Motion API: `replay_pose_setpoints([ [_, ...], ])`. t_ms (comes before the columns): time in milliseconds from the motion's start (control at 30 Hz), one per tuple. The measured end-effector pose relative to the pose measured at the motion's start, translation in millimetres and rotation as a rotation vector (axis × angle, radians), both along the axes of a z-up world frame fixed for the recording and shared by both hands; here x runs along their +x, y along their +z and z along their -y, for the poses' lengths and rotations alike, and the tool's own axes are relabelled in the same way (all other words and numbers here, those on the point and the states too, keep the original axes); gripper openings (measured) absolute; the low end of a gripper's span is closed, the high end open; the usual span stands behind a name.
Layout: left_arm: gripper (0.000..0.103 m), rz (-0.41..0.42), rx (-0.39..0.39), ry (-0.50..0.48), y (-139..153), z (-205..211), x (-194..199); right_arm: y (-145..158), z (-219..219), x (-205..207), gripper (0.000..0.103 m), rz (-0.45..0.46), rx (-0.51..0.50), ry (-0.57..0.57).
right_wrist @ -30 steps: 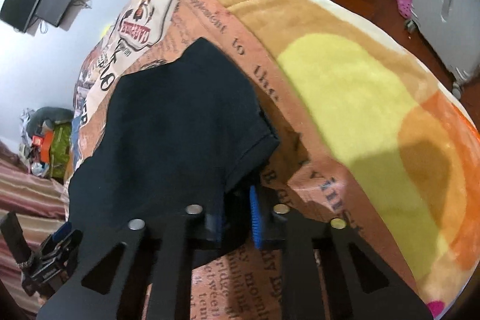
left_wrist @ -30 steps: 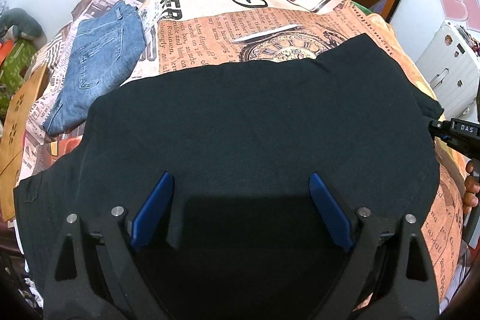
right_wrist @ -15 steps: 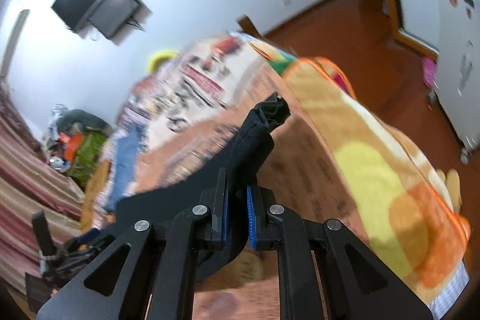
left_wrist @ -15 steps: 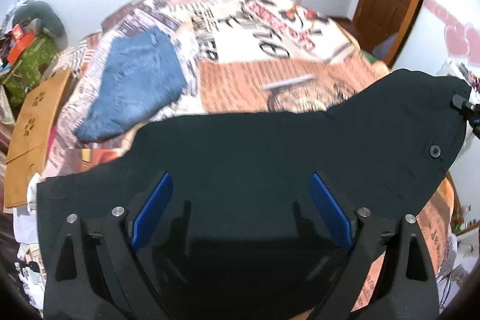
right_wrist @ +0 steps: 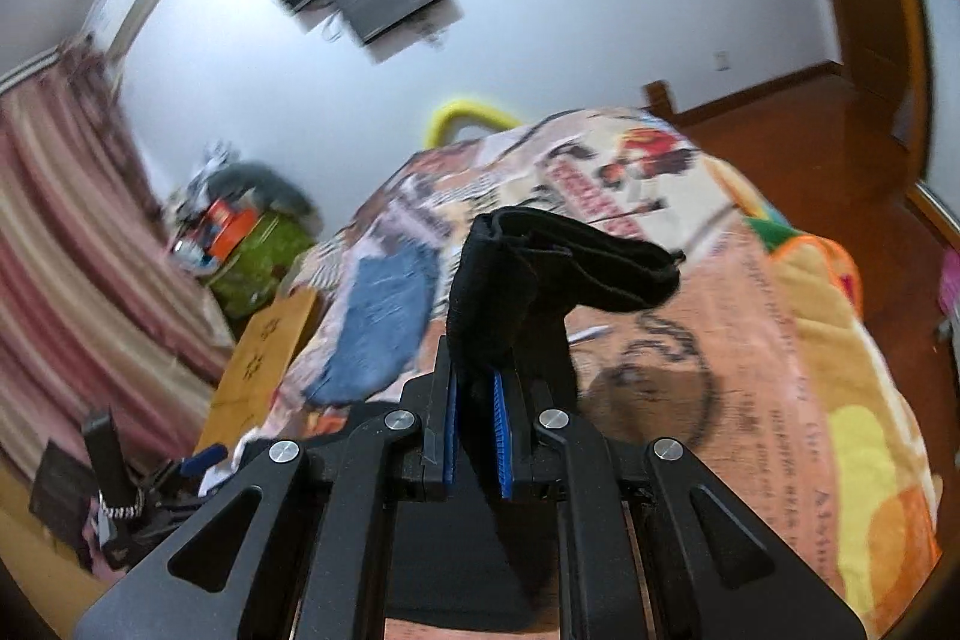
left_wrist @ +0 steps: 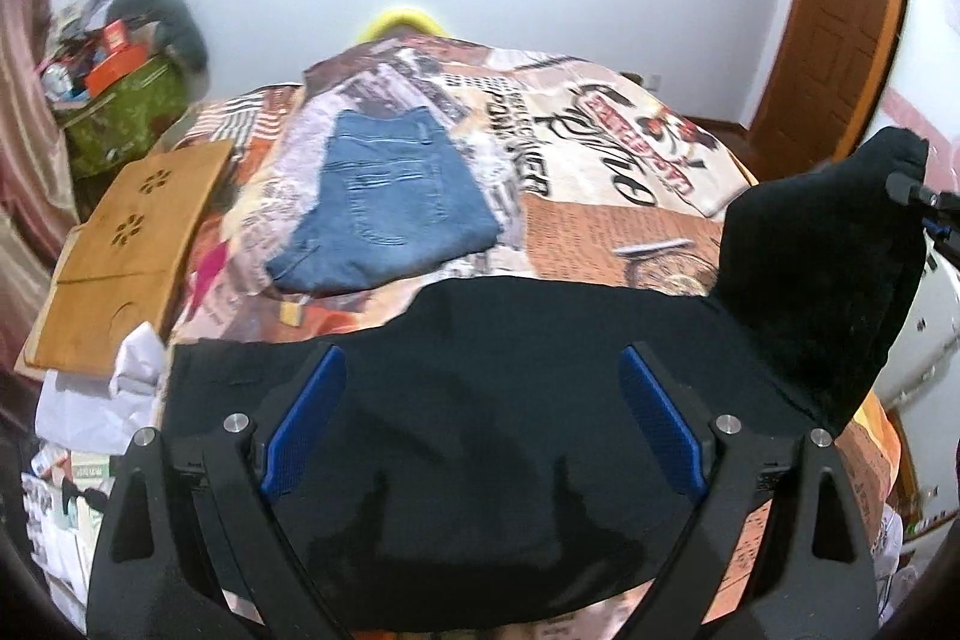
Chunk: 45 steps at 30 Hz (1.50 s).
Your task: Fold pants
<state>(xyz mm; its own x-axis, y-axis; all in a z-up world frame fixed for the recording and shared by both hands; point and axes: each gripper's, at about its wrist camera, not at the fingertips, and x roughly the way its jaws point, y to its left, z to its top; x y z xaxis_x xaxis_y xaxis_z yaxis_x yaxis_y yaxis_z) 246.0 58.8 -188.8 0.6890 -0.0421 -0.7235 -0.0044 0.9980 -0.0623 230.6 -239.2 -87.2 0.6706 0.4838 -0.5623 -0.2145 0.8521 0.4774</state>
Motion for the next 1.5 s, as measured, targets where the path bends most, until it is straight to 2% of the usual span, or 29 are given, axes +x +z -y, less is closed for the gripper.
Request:
replay_pose_setpoints([
  [233, 0.093, -0.005, -0.03, 0.07, -6, -32, -12, -38, -76, 4, 0.009, -0.08, -0.078, 0.199],
  [467, 0.093, -0.028, -0.049, 0.117, -15, -50, -20, -106, -144, -7, 0.01, -0.249, -0.173, 0.383],
  [567, 0.093, -0.039, -0.05, 0.123, -18, -52, -20, -122, -160, -15, 0.015, -0.298, -0.253, 0.419],
  [633, 0.093, -0.045, -0.052, 0.123, -20, -53, -19, -120, -162, -20, 0.023, -0.28, -0.273, 0.437],
  [667, 0.093, -0.05, -0.052, 0.122, -21, -52, -17, -117, -162, -21, 0.025, -0.276, -0.264, 0.455],
  [733, 0.093, -0.058, -0.058, 0.115, -22, -49, -13, -110, -157, -21, 0.037, -0.285, -0.235, 0.475],
  [800, 0.093, -0.067, -0.074, 0.099, -23, -44, -7, -102, -150, -23, 0.042, -0.276, -0.208, 0.478],
  [933, 0.093, -0.096, -0.109, 0.043, -29, -31, 11, -85, -131, -26, 0.045, -0.211, -0.218, 0.448],
  [1067, 0.093, -0.162, -0.147, -0.022, -46, -12, 44, -78, -95, -23, 0.048, -0.139, -0.279, 0.349],
  [1167, 0.083, -0.217, -0.155, -0.061, -62, 1, 71, -83, -69, -17, 0.048, -0.131, -0.335, 0.262],
  [1233, 0.068, -0.268, -0.148, -0.08, -74, 9, 86, -89, -54, -14, 0.048, -0.144, -0.345, 0.226],
  [1267, 0.066, -0.296, -0.149, -0.096, -82, 15, 95, -94, -47, -13, 0.048, -0.161, -0.336, 0.215],
  [1367, 0.051, -0.344, -0.139, -0.123, -97, 28, 109, -109, -31, -12, 0.048, -0.21, -0.308, 0.197],
  [1433, 0.038, -0.356, -0.12, -0.135, -102, 35, 113, -120, -26, -14, 0.048, -0.235, -0.312, 0.202],
  [1500, 0.031, -0.346, -0.104, -0.141, -104, 40, 113, -128, -26, -17, 0.048, -0.252, -0.312, 0.223],
])
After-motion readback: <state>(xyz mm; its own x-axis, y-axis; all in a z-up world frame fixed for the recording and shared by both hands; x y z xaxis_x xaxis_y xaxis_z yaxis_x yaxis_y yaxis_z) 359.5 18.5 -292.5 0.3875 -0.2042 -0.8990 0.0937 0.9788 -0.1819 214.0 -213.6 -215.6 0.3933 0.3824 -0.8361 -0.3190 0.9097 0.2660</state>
